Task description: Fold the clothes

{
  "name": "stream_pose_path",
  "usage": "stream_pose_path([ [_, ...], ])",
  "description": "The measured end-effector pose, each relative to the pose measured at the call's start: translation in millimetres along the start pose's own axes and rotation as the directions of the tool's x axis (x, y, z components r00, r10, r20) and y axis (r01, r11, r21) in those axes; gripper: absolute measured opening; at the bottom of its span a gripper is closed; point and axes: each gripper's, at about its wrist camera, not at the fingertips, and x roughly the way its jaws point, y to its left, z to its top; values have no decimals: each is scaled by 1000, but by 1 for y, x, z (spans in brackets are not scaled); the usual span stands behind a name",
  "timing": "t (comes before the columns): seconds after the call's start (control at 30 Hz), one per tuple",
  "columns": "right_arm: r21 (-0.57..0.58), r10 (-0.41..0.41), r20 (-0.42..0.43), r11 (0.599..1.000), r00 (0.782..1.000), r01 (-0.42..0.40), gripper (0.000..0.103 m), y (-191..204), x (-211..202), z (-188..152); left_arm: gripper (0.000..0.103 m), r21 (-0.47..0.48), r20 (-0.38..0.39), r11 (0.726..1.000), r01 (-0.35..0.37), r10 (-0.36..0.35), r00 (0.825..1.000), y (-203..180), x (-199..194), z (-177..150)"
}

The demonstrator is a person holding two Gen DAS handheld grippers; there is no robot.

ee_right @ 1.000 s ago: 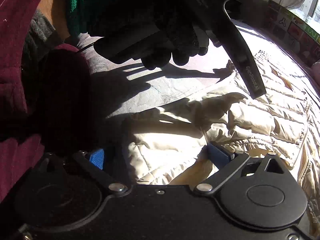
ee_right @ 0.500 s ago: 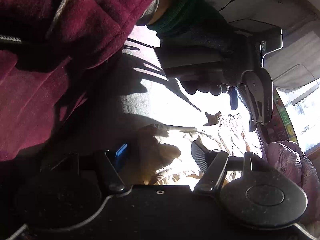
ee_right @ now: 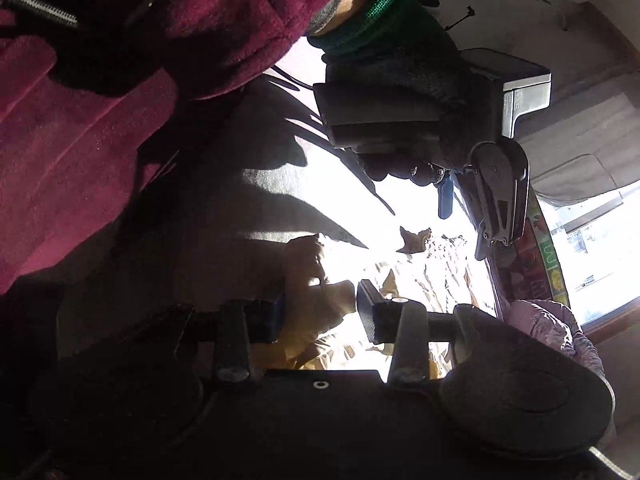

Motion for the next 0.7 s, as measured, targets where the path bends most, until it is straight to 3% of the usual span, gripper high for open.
stream_pose_path([
  [0.07, 130, 77, 10, 988, 997, -77, 17, -22, 5, -1, 64, -15, 1, 1000, -5, 5, 1000, 2, 1, -1],
  [0.2, 334, 134, 75, 930, 988, -151, 15, -49, 5, -14, 64, -130, 27, 991, -2, 6, 1000, 16, 4, -2],
  [0.3, 489, 165, 133, 847, 977, -209, 15, -61, 7, -30, 63, -255, 62, 967, 21, -5, 998, 33, 13, -1],
  [0.4, 649, 201, 201, 706, 959, -284, 15, -75, 12, -51, 63, -369, 66, 928, 47, -25, 998, 53, 34, 7],
  [0.5, 698, 218, 241, 638, 946, -325, 15, -81, 27, -63, 63, -410, 30, 911, 55, -46, 998, 75, 68, 21],
  [0.57, 732, 227, 274, 581, 934, -356, 14, -84, 34, -71, 54, -418, -6, 907, 54, -62, 998, 93, 94, 36],
  [0.7, 750, 231, 313, 535, 921, -389, 14, -82, 44, -80, 48, -387, -89, 917, 96, -141, 986, 117, 137, 60],
])
